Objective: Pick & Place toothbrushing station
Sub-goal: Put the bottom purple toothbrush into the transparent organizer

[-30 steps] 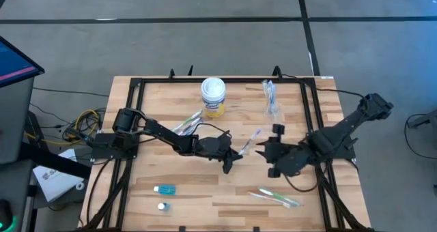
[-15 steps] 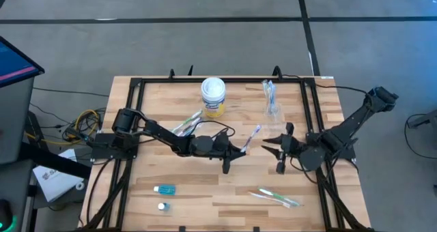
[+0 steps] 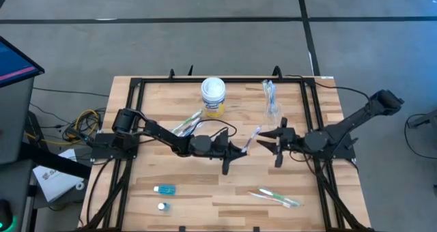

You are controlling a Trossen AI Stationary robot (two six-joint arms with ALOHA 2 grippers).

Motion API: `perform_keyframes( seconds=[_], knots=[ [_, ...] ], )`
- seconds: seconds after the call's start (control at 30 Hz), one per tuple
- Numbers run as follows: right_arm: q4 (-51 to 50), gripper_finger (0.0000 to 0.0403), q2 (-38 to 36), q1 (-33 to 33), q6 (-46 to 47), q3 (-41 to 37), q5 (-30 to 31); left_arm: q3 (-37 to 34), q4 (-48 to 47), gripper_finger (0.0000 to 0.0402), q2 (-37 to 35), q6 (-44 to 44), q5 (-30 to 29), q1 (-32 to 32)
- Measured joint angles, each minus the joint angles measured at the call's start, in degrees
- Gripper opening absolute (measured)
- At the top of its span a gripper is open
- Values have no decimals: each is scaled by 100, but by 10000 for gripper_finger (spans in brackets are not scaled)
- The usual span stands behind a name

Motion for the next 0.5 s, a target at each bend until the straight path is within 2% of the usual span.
perform_keyframes(
  seconds=[0.27, 0.4, 0.5],
  knots=[
    [230, 175, 74, -560, 17, 1, -753, 0, 13, 16, 0, 8, 14, 0],
    [466, 180, 70, -668, -13, 1, -956, 0, 13, 17, 0, 8, 14, 0],
    [458, 166, 74, -736, -23, 1, -993, 0, 11, 17, 0, 8, 12, 0]
  ],
)
